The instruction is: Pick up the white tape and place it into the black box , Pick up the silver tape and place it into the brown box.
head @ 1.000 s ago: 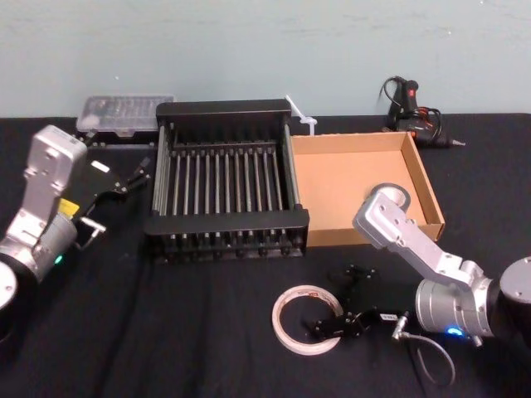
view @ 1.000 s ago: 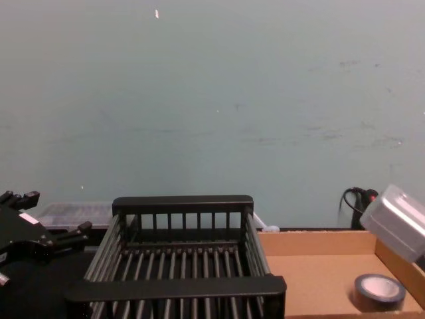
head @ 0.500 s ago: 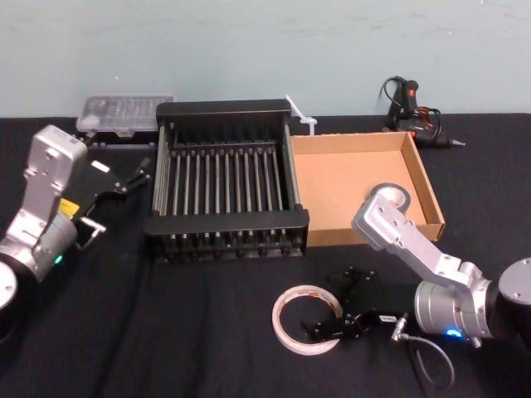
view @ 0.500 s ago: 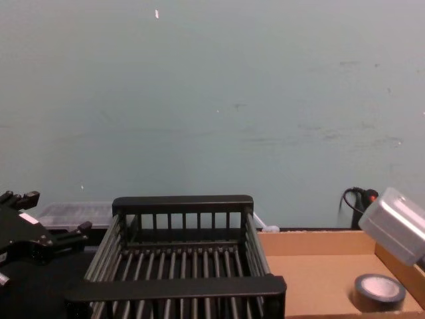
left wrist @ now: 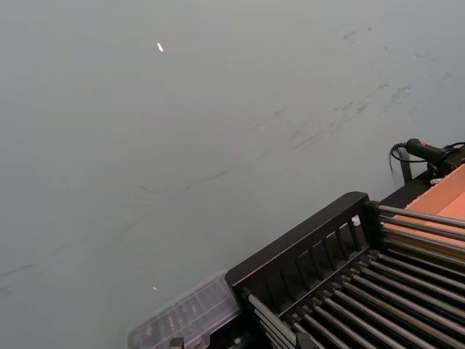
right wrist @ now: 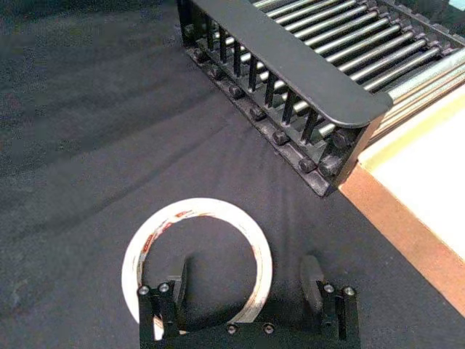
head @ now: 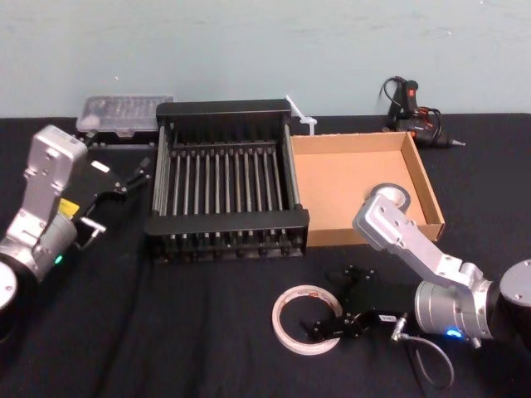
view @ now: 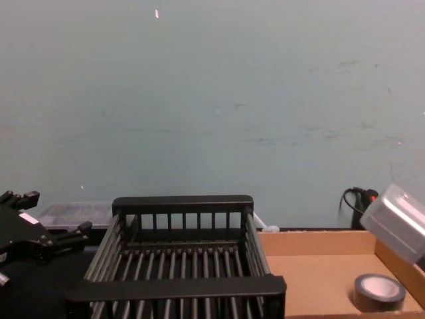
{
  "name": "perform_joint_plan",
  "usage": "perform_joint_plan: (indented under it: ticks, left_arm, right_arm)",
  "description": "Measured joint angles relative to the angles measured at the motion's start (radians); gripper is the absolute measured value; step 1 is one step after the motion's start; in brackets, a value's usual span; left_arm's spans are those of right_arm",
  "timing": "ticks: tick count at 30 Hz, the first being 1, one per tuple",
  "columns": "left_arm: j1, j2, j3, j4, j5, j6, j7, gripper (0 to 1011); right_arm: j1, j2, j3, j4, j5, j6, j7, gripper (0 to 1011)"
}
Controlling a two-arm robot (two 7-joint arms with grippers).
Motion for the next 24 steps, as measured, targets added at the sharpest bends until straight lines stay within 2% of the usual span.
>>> perform_joint_plan:
  ticks: [24]
  left_arm:
    - [0.000, 0.000, 0.000, 0.000, 0.000, 0.000, 0.000, 1001]
  right_arm:
    - [0.003, -0.001, -0.008, 0.000, -0.005, 0.003, 0.011, 1002]
